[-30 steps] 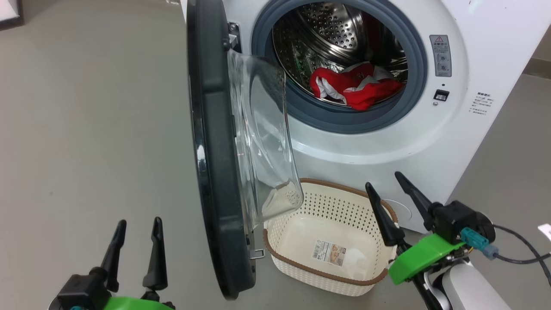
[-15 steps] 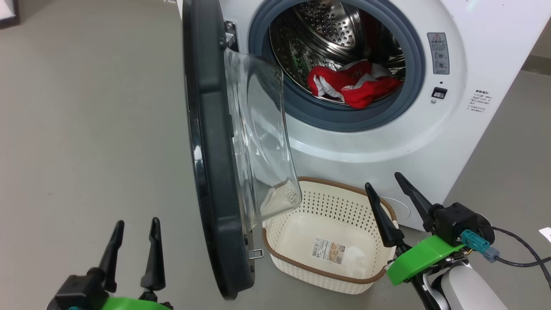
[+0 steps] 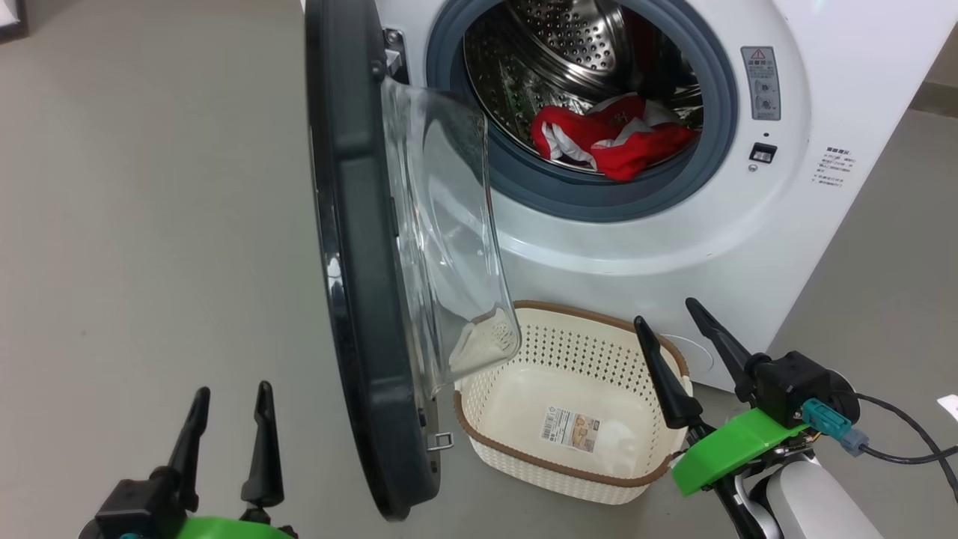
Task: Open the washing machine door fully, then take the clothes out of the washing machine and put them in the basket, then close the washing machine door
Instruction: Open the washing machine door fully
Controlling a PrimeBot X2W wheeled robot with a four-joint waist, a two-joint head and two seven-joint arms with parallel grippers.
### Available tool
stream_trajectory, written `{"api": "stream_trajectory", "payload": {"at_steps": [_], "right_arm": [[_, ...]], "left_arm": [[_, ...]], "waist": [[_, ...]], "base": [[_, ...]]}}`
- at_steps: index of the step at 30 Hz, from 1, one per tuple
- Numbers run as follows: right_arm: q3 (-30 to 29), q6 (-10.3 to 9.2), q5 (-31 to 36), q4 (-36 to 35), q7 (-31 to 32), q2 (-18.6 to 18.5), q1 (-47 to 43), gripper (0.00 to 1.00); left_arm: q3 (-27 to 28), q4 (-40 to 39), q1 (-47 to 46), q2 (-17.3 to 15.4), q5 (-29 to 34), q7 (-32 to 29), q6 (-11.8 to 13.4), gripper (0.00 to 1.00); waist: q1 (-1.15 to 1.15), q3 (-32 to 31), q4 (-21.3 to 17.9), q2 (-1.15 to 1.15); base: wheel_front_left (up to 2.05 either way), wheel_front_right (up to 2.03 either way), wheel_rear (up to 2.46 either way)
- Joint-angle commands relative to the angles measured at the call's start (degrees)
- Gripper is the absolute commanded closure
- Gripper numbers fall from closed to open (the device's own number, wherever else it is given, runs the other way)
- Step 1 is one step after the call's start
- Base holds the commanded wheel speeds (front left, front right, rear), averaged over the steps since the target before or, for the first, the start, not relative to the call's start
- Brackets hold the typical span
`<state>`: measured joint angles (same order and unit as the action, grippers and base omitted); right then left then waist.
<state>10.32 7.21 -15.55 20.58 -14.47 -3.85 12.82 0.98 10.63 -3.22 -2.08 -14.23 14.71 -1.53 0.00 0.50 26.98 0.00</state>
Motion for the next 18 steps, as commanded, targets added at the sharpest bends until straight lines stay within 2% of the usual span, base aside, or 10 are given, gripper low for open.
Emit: {"api": "stream_trajectory", "payload": {"at_steps": [1, 2, 3, 4, 5, 6, 12, 18], "right_arm": [[1.15, 0.28, 0.05, -1.40, -0.52, 0.13, 1.33, 0.00], [1.14, 0.28, -0.04, -1.36, -0.52, 0.13, 1.38, 0.00], [1.18, 0.28, -0.10, -1.32, -0.52, 0.11, 1.45, 0.00], [1.21, 0.28, -0.15, -1.29, -0.52, 0.09, 1.53, 0.00], [1.24, 0.28, -0.21, -1.26, -0.52, 0.08, 1.60, 0.00], [1.28, 0.28, -0.27, -1.22, -0.52, 0.07, 1.68, 0.00], [1.35, 0.28, -0.54, -1.07, -0.52, -0.02, 1.78, 0.00], [1.40, 0.28, -0.74, -0.68, -0.52, 0.02, 1.58, 0.00]], "left_arm": [[1.62, -0.99, -1.21, -0.89, -0.32, 0.29, 0.08, 0.00], [1.48, -0.91, -1.29, -0.89, -0.48, 0.29, 0.12, 0.10], [1.35, -0.89, -1.39, -0.88, -0.62, 0.29, 0.18, 0.41], [1.20, -0.91, -1.52, -0.88, -0.75, 0.29, 0.26, 0.64], [1.07, -0.97, -1.63, -0.87, -0.91, 0.22, 0.35, 0.93], [0.95, -1.12, -1.75, -0.87, -1.07, 0.05, 0.46, 1.00], [0.83, -4.81, -2.60, -0.86, -1.35, -0.50, 1.68, 1.00], [0.50, -14.01, -4.24, -1.13, -0.75, -1.78, 3.08, 1.00]], "waist": [[0.00, 0.10, -0.03, 0.00], [0.00, 0.15, -0.06, 0.00], [0.00, 0.18, -0.10, 0.00], [0.00, 0.23, -0.12, 0.00], [0.00, 0.27, -0.15, 0.00], [0.00, 0.31, -0.19, 0.00], [0.00, 0.21, -0.43, 0.00], [0.00, -0.16, -0.68, 0.00]], "base": [[0.00, 0.00, 0.00], [0.00, 0.00, 0.00], [0.00, 0.00, 0.00], [0.00, 0.00, 0.00], [0.00, 0.00, 0.00], [0.00, 0.00, 0.00], [0.00, 0.00, 0.00], [0.00, 0.00, 0.00]]}}
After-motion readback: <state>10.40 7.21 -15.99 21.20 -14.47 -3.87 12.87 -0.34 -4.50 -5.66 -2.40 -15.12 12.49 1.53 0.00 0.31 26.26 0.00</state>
